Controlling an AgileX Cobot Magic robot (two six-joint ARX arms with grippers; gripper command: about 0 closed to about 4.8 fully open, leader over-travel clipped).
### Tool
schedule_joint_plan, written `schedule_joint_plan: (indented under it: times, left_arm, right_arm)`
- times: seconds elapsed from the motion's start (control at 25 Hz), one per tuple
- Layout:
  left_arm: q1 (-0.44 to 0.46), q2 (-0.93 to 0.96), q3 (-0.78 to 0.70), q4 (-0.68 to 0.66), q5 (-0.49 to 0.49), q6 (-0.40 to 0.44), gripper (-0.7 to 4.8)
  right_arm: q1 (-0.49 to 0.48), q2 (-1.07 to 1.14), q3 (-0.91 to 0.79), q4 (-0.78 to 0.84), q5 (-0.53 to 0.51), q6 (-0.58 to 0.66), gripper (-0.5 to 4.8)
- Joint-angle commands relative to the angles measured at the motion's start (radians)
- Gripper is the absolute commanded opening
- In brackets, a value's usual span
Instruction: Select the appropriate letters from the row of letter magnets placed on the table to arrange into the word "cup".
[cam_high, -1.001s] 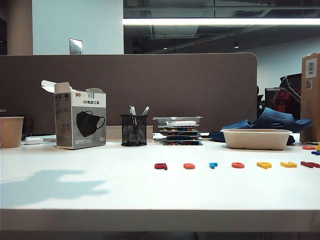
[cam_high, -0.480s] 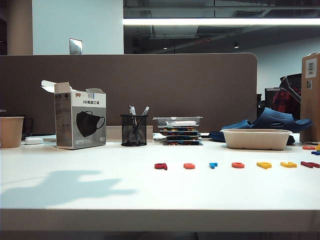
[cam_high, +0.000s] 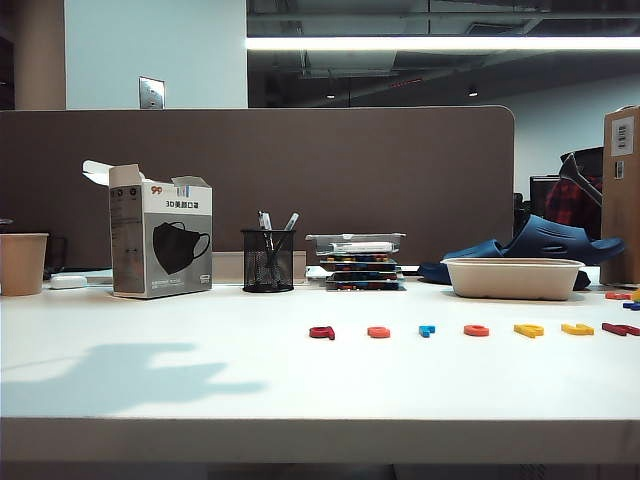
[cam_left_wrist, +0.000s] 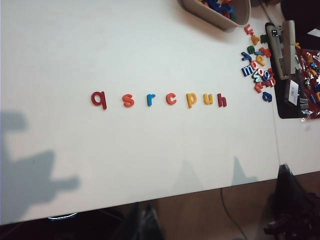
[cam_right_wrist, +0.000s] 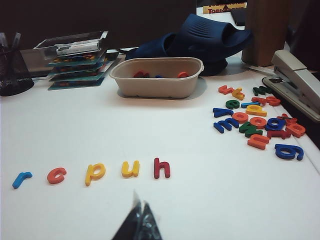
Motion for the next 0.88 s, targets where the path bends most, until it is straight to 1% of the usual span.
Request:
schedule_joint_plan:
  times: [0.04,0.44,0.68,0.88]
  left_arm:
    - [-0.001,-0.004,0.004,-0.005,-0.003,0.010,-0.05]
    - [0.000,-0.004,0.003,0.003,-0.004,0.009,-0.05]
    - [0.000,-0.004,0.003,0.003,-0.004,0.009,-0.05]
    - [0.000,-0.004,0.003,0.003,-0.004,0.009,-0.05]
  right_arm:
    - [-0.001,-0.010,-0.005,0.016,0.005,-0.001,-0.06]
    - [-0.001,-0.010,0.018,0.045,0.020,0.000,-0.06]
    - [-0.001,-0.006,0.153,0.019,0.019,0.000,-0.06]
    - [-0.001,0.002,0.336,-0.145,0.019,0.000,-0.06]
